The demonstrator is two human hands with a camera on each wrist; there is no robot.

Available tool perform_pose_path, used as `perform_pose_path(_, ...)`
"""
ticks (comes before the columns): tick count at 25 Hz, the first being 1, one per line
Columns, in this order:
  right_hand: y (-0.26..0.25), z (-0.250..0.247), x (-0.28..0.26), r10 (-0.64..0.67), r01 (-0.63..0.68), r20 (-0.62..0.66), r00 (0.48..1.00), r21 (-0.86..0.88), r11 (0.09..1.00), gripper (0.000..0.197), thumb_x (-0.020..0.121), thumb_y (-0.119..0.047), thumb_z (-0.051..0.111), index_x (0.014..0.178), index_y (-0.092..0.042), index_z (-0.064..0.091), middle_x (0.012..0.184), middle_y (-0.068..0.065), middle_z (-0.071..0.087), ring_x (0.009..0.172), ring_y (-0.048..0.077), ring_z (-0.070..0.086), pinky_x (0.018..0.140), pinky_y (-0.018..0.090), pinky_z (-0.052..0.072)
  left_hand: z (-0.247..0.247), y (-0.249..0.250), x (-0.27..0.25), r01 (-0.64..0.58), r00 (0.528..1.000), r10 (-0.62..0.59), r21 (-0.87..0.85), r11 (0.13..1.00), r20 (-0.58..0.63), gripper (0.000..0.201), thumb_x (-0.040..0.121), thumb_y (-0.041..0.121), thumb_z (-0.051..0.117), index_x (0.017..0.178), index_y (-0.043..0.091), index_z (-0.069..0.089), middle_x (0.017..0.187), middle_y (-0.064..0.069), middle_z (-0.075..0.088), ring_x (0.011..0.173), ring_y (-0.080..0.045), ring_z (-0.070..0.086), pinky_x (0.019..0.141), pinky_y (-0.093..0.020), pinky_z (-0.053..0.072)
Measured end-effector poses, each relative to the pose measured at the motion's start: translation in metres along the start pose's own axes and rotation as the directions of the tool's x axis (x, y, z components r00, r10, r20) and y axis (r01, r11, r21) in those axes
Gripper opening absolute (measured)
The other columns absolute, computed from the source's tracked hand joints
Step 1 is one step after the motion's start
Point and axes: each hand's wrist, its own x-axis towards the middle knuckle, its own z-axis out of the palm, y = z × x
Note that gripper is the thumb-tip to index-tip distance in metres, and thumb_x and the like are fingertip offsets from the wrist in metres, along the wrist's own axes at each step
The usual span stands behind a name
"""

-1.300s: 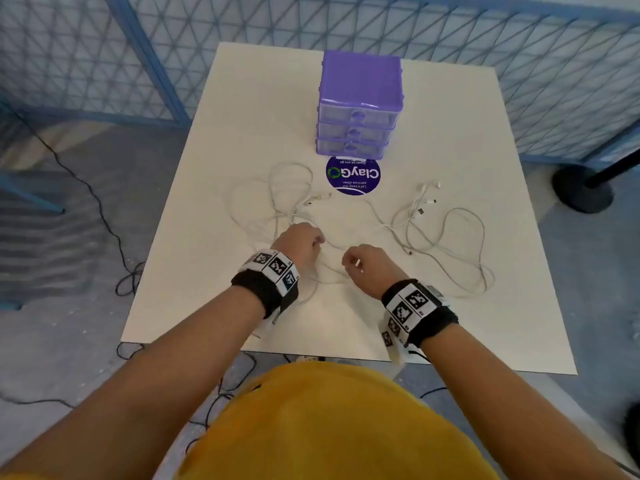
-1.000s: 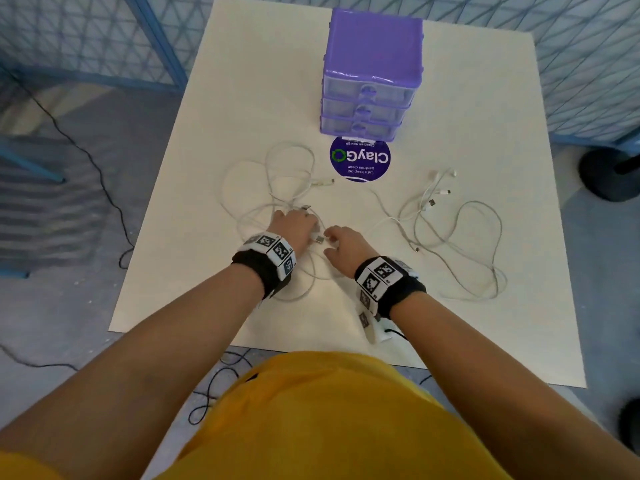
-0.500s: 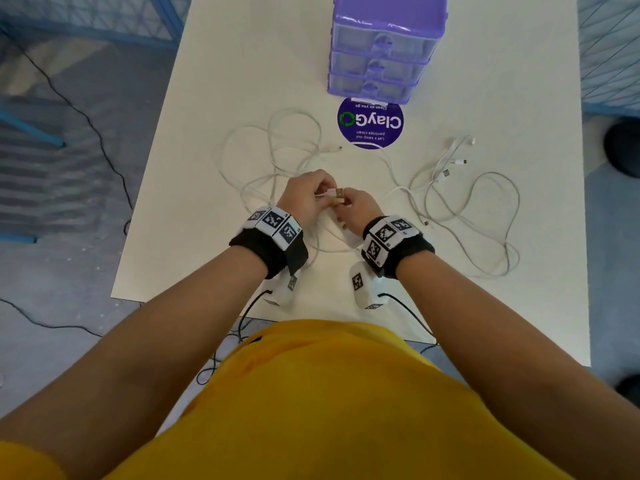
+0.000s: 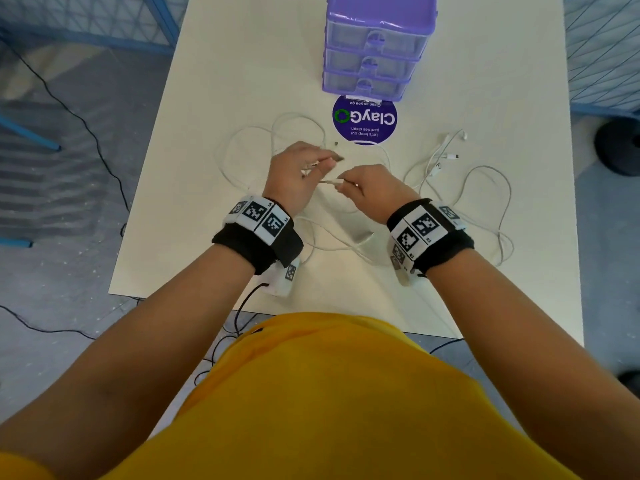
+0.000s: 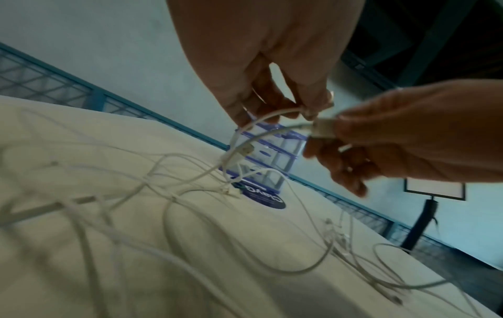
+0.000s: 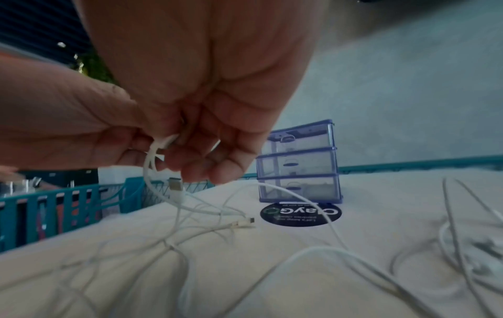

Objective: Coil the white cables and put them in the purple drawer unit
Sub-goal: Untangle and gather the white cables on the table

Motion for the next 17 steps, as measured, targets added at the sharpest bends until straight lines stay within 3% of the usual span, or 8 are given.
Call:
perform_pose_path(3,-0.003,0.000,-0.002,-0.009,0.038,-0.180,0.984,0.159,0.987,0.023,0.090,-0.015,0.046,0.092,0.004,0.059,0.089,0.023,0.065,0.079,0.029,0.058,0.078,0.037,0.046,0.012,0.007,-0.002,0.094,0.995,-0.087,-0.209,0.973,0.044,0.017,0.084,0.011,0.061,0.098,0.005,0.069,0.085,-0.001,0.065,0.073,0.009,0.060,0.077,-0.008,0.046)
perform_pose_path(5,-0.002,0.008,-0.003,0.070,0.020,-0.260,0.963,0.329,0.944,0.021,0.089,-0.012,0.048,0.105,-0.002,0.055,0.083,0.014,0.066,0.068,0.015,0.057,0.070,0.025,0.049,0.017,0.010,-0.002,0.185,0.982,-0.187,-0.333,0.924,0.027,0.005,0.083,0.009,0.063,0.082,0.014,0.064,0.075,0.003,0.066,0.069,-0.001,0.062,0.076,-0.016,0.050)
perform_pose_path(6,-0.001,0.011,-0.004,0.094,0.025,-0.268,0.959,0.412,0.911,0.026,0.088,-0.010,0.048,0.114,-0.006,0.051,0.078,0.006,0.064,0.063,0.007,0.055,0.064,0.016,0.049,0.018,0.013,-0.002,0.203,0.977,-0.212,-0.358,0.911,0.014,0.012,0.083,0.008,0.063,0.077,0.018,0.061,0.070,0.006,0.065,0.065,-0.003,0.061,0.073,-0.016,0.050)
perform_pose_path(8,0.003,0.017,-0.004,0.107,0.072,-0.287,0.952,0.548,0.834,0.032,0.088,-0.007,0.049,0.120,-0.011,0.048,0.070,-0.006,0.058,0.056,-0.001,0.053,0.057,0.010,0.046,0.018,0.016,-0.002,0.227,0.972,-0.230,-0.396,0.890,0.042,0.009,0.083,0.003,0.061,0.078,0.010,0.063,0.059,0.014,0.065,0.057,0.003,0.060,0.064,-0.011,0.048)
perform_pose_path(9,0.005,0.018,-0.003,0.117,0.089,-0.299,0.947,0.595,0.799,0.030,0.087,-0.007,0.050,0.117,-0.011,0.051,0.069,-0.007,0.057,0.054,-0.002,0.053,0.056,0.011,0.046,0.017,0.017,-0.001,0.251,0.968,-0.240,-0.403,0.880,0.077,0.006,0.083,0.000,0.060,0.081,0.004,0.064,0.054,0.017,0.066,0.055,0.006,0.060,0.060,-0.007,0.046)
perform_pose_path(11,0.011,0.018,-0.004,0.130,0.111,-0.315,0.940,0.645,0.756,0.021,0.086,-0.006,0.052,0.107,-0.010,0.056,0.064,-0.006,0.056,0.051,-0.002,0.052,0.054,0.013,0.046,0.014,0.015,0.002,0.308,0.951,-0.269,-0.397,0.865,0.151,0.011,0.081,-0.004,0.062,0.074,0.005,0.063,0.051,0.021,0.066,0.053,0.008,0.060,0.058,-0.006,0.045)
perform_pose_path(15,0.016,0.020,-0.004,0.123,0.136,-0.308,0.943,0.696,0.705,0.014,0.084,-0.002,0.056,0.096,-0.008,0.061,0.052,-0.013,0.056,0.046,0.000,0.050,0.052,0.011,0.046,0.011,0.006,0.004,0.386,0.922,-0.340,-0.345,0.856,0.187,0.021,0.072,0.008,0.074,0.061,0.018,0.059,0.052,0.011,0.064,0.052,-0.001,0.057,0.062,-0.017,0.048)
perform_pose_path(17,0.017,0.020,-0.003,0.130,0.107,-0.283,0.950,0.688,0.718,0.015,0.085,-0.003,0.053,0.094,-0.012,0.060,0.058,-0.005,0.053,0.046,0.000,0.049,0.054,0.013,0.047,0.011,0.001,0.008,0.376,0.926,-0.339,-0.346,0.859,0.165,0.020,0.074,0.008,0.073,0.064,0.018,0.058,0.061,0.007,0.064,0.054,0.000,0.057,0.062,-0.014,0.048)
